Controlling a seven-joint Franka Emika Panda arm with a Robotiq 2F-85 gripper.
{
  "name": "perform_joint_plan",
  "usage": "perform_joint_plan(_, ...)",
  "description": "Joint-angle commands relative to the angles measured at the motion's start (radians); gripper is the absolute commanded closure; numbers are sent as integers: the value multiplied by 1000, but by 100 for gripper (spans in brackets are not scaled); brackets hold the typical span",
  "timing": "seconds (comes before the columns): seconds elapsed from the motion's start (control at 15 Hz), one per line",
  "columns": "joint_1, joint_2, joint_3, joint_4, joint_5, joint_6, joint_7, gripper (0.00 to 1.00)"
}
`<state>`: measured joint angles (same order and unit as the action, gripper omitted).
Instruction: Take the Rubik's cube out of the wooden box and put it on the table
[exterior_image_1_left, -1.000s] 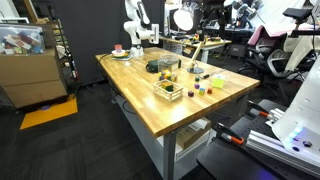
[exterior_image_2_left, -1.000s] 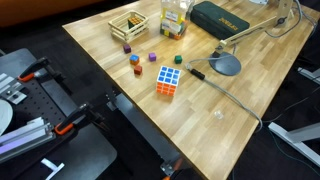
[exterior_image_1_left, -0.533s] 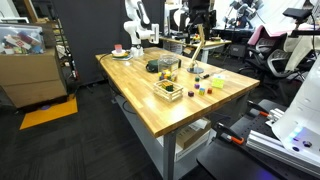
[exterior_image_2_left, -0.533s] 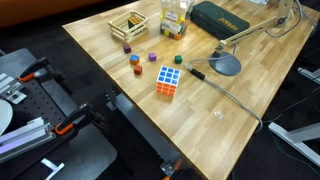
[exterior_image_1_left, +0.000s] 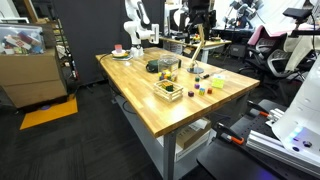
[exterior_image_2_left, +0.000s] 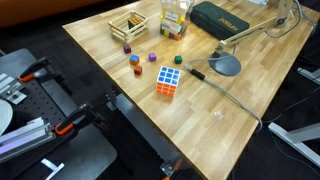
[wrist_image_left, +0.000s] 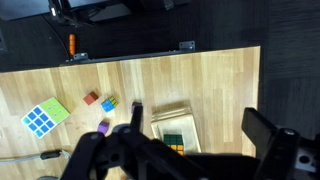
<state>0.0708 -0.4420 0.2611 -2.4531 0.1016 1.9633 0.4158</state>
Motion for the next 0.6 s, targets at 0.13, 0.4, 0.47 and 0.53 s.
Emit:
perform_joint_plan(0.13, 6, 153, -35, 90, 3, 91, -18, 0)
perform_joint_plan(0.4, 9, 340, -32, 205, -35, 156, 18, 0)
perform_joint_plan(0.47, 9, 386, -33, 230, -66, 192, 32, 0)
perform_joint_plan(0.53, 15, 428, -38, 260, -83, 194, 46, 0)
